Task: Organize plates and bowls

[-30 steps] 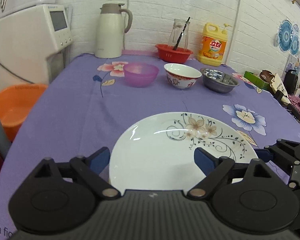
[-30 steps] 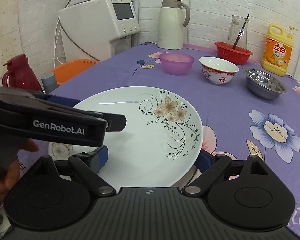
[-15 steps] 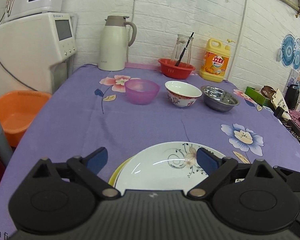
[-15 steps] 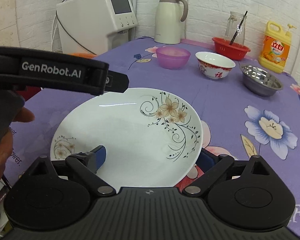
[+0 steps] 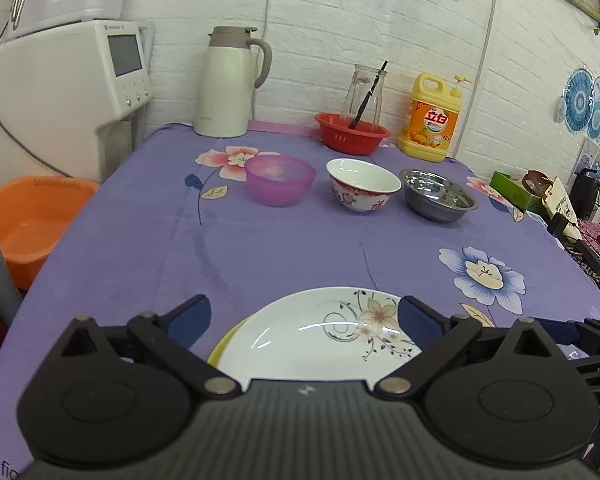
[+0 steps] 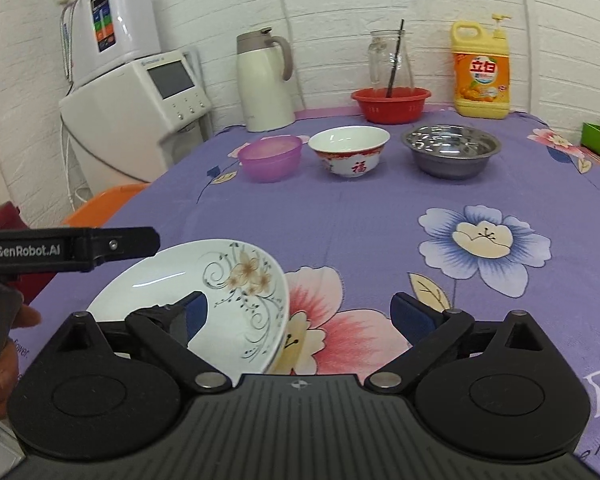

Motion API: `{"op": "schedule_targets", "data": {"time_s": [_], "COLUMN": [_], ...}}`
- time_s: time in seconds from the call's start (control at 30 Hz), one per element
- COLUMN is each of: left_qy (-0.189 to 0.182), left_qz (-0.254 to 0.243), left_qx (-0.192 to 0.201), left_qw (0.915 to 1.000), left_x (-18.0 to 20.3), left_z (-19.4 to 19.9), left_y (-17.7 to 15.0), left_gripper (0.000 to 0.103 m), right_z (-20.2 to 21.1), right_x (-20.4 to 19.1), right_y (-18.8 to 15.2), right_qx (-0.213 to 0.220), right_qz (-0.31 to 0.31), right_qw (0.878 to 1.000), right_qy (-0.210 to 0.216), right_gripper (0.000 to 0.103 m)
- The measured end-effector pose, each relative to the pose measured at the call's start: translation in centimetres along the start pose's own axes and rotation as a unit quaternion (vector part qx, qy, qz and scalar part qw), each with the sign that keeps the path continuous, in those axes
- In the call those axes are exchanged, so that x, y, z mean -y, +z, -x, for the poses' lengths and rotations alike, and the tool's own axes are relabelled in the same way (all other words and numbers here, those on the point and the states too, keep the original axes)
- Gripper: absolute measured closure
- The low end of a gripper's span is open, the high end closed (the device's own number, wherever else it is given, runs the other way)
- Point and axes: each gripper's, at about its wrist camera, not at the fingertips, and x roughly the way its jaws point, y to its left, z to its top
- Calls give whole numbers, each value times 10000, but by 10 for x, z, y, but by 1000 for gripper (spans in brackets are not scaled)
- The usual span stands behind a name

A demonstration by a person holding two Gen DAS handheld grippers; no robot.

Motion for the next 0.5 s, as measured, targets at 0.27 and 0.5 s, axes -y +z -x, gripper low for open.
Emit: {"op": "schedule_targets", "data": {"time_s": [0.27, 0.5], "left_qy": [-111, -286], "left_qz": [3, -121], "left_qx": [-189, -322], "left_qw": [9998, 9990], "left_x": [17, 38], "left_z": [-17, -35], "left_y": [5, 9], "left_gripper": [3, 3], "right_z": [4, 3], "right_x": [34, 67], "right_y": [-1, 6], "right_qx": [79, 84], "right_qz": [-459, -648], "right_qw": [9987, 9973], "right_qy": [-184, -327], "right_gripper": [0, 0]}}
